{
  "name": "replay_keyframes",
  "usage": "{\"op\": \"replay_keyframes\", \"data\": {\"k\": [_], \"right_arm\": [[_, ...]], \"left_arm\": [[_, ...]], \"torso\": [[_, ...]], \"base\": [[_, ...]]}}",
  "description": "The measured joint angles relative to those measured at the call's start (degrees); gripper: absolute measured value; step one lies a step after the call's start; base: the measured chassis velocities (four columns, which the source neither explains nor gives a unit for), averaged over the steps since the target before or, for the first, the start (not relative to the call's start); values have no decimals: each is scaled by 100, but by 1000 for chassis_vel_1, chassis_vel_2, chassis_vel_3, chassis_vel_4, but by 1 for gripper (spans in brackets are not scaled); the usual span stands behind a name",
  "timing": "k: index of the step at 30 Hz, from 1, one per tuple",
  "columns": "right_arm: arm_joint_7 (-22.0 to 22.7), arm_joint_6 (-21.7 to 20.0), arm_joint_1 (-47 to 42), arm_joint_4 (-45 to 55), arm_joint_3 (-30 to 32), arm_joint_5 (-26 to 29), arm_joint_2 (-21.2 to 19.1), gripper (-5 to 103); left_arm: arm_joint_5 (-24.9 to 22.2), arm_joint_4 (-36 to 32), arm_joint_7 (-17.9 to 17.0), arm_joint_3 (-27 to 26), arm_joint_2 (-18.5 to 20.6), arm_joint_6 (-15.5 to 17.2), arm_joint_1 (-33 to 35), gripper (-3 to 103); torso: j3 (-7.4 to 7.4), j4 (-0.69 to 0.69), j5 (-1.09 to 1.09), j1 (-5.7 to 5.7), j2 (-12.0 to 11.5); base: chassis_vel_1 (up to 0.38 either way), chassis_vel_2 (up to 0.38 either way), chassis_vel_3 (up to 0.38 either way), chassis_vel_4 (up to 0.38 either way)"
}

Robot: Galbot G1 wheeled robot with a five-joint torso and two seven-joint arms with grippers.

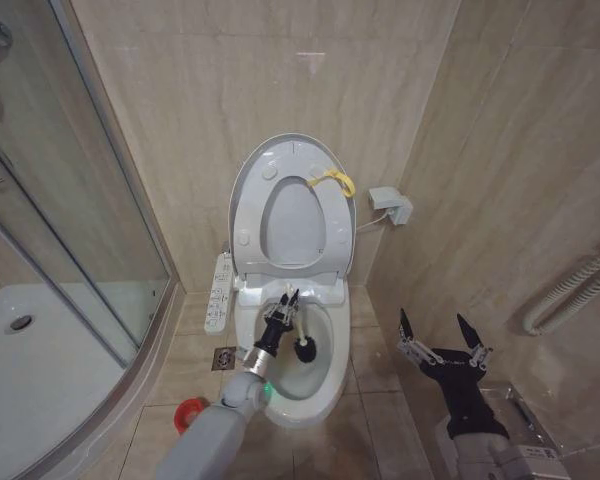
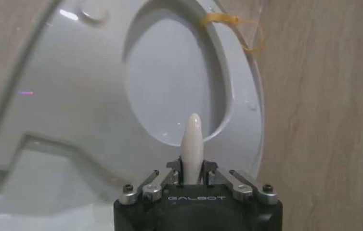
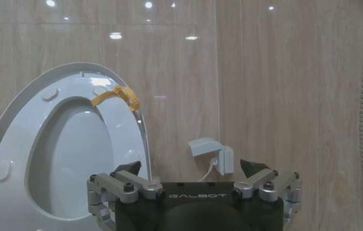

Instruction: Open the toilet lid, clean the toilet bowl with a toilet brush, close the toilet lid, and flush.

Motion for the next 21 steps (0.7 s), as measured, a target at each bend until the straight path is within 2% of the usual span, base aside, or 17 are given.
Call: {"op": "replay_keyframes", "data": {"k": [4, 8, 12, 21], "right_arm": [[1, 0, 0, 0, 0, 0, 0, 100], [-1, 0, 0, 0, 0, 0, 0, 100], [0, 0, 0, 0, 0, 0, 0, 100], [0, 0, 0, 0, 0, 0, 0, 100]], "left_arm": [[-111, -322, -100, -67, 251, 136, 343, 20], [-192, -561, -162, -141, 340, 187, 619, 20], [-345, -1302, -359, -364, 559, 342, 1334, 20], [-541, -2140, -570, -848, 685, 458, 2444, 20]], "torso": [[0, -1, 0, 0, 0], [0, 0, -1, 0, 0], [-1, -1, -1, -1, 1], [-1, 0, 0, -2, 1]], "base": [[0, 0, 0, 0], [0, 0, 0, 0], [0, 0, 0, 0], [0, 0, 0, 0]]}}
